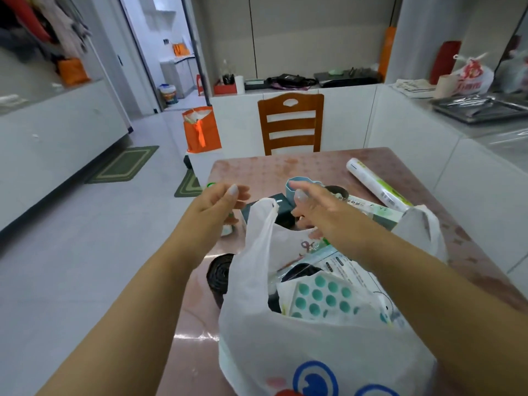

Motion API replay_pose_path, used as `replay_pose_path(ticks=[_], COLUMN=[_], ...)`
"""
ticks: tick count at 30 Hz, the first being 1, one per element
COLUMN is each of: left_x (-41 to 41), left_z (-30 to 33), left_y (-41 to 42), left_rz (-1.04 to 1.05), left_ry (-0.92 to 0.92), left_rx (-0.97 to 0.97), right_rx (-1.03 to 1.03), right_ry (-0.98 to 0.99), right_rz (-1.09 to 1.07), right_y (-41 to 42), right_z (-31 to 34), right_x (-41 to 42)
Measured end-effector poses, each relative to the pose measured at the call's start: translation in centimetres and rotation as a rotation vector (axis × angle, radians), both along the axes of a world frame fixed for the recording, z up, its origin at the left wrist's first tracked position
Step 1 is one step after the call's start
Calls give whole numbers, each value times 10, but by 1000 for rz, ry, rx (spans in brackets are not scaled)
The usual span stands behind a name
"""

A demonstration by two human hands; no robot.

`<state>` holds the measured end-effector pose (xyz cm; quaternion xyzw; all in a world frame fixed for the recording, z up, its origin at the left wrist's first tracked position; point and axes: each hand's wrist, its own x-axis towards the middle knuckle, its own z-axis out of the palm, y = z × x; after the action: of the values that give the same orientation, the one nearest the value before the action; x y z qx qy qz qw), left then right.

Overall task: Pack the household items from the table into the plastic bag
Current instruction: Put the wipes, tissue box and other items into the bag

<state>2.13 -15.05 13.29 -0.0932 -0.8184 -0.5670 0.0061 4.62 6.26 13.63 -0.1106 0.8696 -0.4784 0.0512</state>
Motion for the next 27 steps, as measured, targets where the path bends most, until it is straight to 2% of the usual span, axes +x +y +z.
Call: replay_pose_path(ticks=[3, 5, 6, 8, 10, 13, 16, 22, 27], left_x=[-19, -27, -28, -29, -30, -32, -34, -45, -53], left_z=[-26, -44, -52, -64, -77, -90, -93, -99, -118], left_y=[-12, -20, -24, -30, -39, -52, -54, -38, -27], left_rz=[65, 81, 93, 141, 125, 18, 45, -3, -65], left_ry=[-97, -186, -233, -339, -438, -516, -563, -703, -637], left_rx=[-41, -67, -58, -21, -36, -111, -127, -352, -611], right_rx=[-134, 27, 116, 87, 77, 47, 51, 57, 34], right_ry=[239, 283, 258, 131, 49, 38, 35, 86, 62], right_rz=[96, 135, 200, 325, 248, 152, 105, -50, -53], right_y=[-16, -26, -28, -15, -10, -6, -3, 10, 10], right_z=[-5, -2, 2, 1, 0, -1, -2, -10, -13], right_x=[-5, 0, 3, 14, 13, 13, 13, 13, 15])
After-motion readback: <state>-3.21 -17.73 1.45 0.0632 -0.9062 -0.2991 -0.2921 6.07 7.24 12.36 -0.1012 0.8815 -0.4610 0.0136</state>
